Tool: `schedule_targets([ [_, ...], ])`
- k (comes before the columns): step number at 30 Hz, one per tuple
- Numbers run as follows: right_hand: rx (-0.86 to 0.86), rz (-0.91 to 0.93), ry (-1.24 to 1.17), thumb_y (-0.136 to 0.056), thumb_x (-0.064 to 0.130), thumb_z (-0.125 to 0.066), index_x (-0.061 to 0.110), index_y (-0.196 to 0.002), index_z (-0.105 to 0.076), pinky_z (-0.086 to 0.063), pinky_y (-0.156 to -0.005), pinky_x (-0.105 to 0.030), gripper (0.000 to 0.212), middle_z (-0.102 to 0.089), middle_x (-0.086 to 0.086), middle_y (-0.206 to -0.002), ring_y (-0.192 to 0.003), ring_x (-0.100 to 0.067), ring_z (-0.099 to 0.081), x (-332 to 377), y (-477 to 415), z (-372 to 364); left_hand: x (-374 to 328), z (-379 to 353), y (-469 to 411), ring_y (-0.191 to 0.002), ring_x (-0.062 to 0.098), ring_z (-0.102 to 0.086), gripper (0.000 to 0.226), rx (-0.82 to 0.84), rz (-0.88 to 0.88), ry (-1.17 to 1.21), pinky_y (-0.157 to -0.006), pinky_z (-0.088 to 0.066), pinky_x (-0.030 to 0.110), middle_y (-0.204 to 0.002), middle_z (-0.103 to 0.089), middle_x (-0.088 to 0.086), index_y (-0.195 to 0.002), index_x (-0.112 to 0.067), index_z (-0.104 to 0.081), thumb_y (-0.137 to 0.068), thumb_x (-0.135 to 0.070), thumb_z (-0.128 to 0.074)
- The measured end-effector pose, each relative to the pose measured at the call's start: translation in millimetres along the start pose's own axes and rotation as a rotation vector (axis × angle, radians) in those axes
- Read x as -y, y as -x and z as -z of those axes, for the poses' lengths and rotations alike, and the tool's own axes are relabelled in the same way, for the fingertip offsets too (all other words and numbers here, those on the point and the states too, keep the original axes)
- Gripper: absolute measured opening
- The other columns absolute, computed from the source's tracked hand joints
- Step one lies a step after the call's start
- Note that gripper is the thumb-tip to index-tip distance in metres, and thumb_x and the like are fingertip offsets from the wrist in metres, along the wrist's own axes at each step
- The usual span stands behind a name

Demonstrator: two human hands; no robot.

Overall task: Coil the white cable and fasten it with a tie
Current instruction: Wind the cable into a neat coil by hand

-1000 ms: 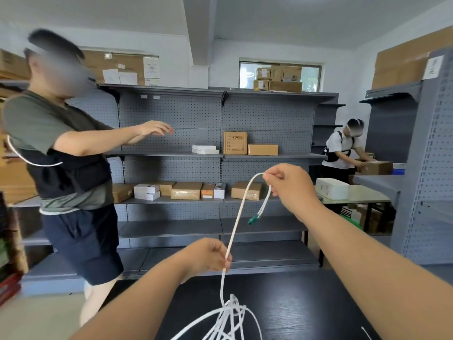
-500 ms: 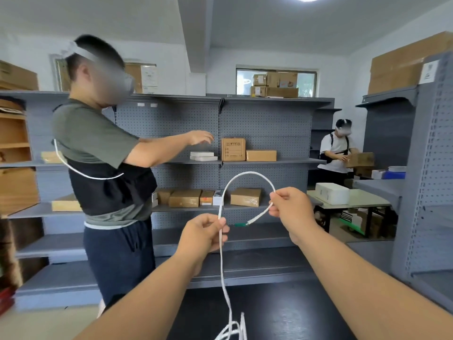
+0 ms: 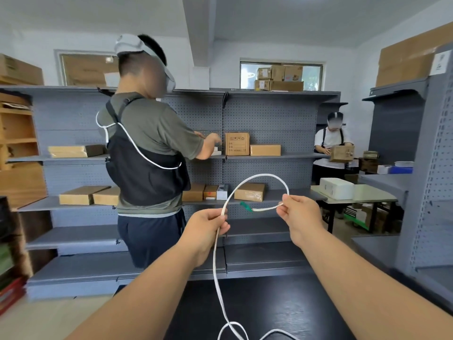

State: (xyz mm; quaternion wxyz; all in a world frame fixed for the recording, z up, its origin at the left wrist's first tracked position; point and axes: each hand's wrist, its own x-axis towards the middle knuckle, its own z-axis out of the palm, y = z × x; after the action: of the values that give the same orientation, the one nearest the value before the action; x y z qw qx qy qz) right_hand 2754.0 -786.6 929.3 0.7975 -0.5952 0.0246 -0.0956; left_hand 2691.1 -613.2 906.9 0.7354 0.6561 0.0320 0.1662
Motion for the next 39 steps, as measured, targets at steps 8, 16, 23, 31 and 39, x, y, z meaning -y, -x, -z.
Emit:
schedule_targets([
  [8, -0.014, -0.010, -0.006, -0.094, 0.009, -0.054, 0.006, -0.095, -0.060, -0.052, -0.075, -0.025, 0.007, -0.059, -0.006, -0.077, -0.068, -0.012, -0.058, -3.6, 7.1, -0.4, 6.9, -3.9, 4.0, -0.054, 0.013, -0.040, 0.024, -0.176, -0.120, -0.323, -0.052, -0.037, 0.028, -0.067, -0.057, 0.001, -0.092, -0.031, -0.060, -0.100, -0.023, -0.039],
  [16, -0.007, -0.077, -0.108, -0.094, 0.008, -0.054, 0.008, -0.080, -0.057, -0.052, -0.077, -0.026, 0.014, -0.058, -0.006, -0.075, -0.064, -0.011, -0.057, -10.7, 21.5, -7.2, 9.3, -26.8, 12.0, -0.065, 0.009, -0.043, 0.027, -0.238, -0.064, 0.061, -0.062, -0.041, 0.020, -0.074, -0.053, 0.000, -0.087, -0.014, -0.065, -0.098, -0.009, -0.041],
  [23, 0.013, -0.154, -0.170, -0.093, 0.006, -0.055, 0.004, -0.091, -0.058, -0.051, -0.068, -0.022, 0.004, -0.060, -0.008, -0.081, -0.071, -0.013, -0.062, -15.8, 32.8, -13.6, 19.3, -31.4, 10.6, -0.074, 0.008, -0.056, 0.019, -0.265, -0.053, 0.323, -0.074, -0.050, 0.018, -0.086, -0.063, 0.004, -0.103, -0.004, -0.067, -0.095, -0.014, -0.052],
  [31, 0.040, -0.184, -0.119, -0.093, 0.006, -0.056, 0.009, -0.079, -0.056, -0.051, -0.065, -0.021, 0.014, -0.062, -0.010, -0.084, -0.076, -0.014, -0.064, -24.6, 41.8, -16.4, 11.6, -30.8, 12.7, -0.086, 0.010, -0.060, 0.017, -0.276, -0.052, 0.421, -0.079, -0.048, 0.018, -0.086, -0.066, -0.001, -0.096, -0.010, -0.066, -0.096, -0.014, -0.050],
  [39, 0.145, -0.244, -0.154, -0.092, 0.002, -0.056, -0.003, -0.096, -0.058, -0.051, -0.074, -0.026, 0.007, -0.062, -0.016, -0.087, -0.079, -0.019, -0.064, -36.5, 45.6, -18.9, 6.2, -25.6, 10.2, -0.083, 0.013, -0.065, 0.018, -0.303, -0.061, 0.377, -0.074, -0.051, 0.023, -0.088, -0.068, 0.001, -0.105, -0.015, -0.065, -0.096, -0.021, -0.050],
])
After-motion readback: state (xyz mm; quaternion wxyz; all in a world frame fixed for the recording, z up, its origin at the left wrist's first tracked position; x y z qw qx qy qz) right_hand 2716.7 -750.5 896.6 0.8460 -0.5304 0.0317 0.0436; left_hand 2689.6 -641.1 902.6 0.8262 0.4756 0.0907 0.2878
